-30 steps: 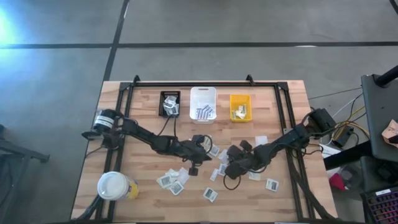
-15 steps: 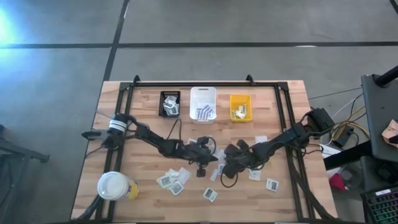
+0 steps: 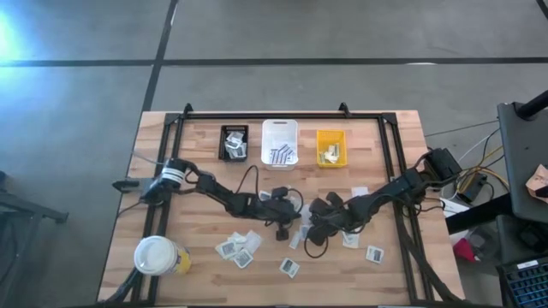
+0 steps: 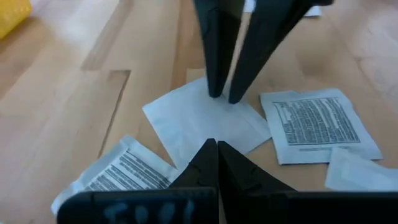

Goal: Pick & Place First Aid Supplies
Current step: Put the blue bandage into the white bin

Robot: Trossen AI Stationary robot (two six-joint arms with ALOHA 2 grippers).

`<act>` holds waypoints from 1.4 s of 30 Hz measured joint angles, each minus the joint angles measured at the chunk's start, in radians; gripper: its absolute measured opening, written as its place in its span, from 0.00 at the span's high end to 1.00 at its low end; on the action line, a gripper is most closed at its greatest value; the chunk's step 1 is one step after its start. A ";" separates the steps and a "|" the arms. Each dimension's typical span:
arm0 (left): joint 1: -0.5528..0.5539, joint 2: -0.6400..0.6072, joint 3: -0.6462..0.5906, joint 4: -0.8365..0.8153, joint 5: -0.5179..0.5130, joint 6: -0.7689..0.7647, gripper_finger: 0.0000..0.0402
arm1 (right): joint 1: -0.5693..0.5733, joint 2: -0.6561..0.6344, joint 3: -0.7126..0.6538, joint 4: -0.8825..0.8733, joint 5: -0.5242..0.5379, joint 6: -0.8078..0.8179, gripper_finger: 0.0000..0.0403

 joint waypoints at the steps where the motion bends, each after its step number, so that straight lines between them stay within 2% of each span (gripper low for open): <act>1: 0.004 0.000 0.000 -0.012 0.001 -0.015 1.00 | 0.000 0.000 0.000 -0.001 0.000 -0.005 0.87; 6: 0.016 -0.003 0.001 -0.069 0.001 -0.079 1.00 | 0.000 -0.019 0.000 -0.017 -0.003 -0.011 0.87; 13: 0.016 -0.003 -0.001 -0.098 0.007 -0.124 1.00 | 0.000 -0.127 0.001 -0.079 0.023 0.013 0.87; 19: 0.016 -0.002 -0.002 -0.098 0.009 -0.124 1.00 | -0.004 -0.223 0.001 -0.186 0.044 0.015 0.87; 22: 0.016 -0.001 -0.003 -0.098 0.010 -0.124 1.00 | -0.032 -0.254 0.001 -0.252 0.033 0.079 0.86; 26: 0.016 0.000 -0.004 -0.098 0.010 -0.124 1.00 | -0.092 -0.275 -0.003 -0.296 -0.057 0.114 0.81; 35: 0.015 0.000 -0.007 -0.098 0.010 -0.125 1.00 | -0.212 -0.275 -0.019 -0.269 -0.285 0.122 0.66; 42: 0.015 0.000 -0.007 -0.098 0.011 -0.125 1.00 | -0.254 -0.274 -0.122 -0.023 -0.382 0.202 0.58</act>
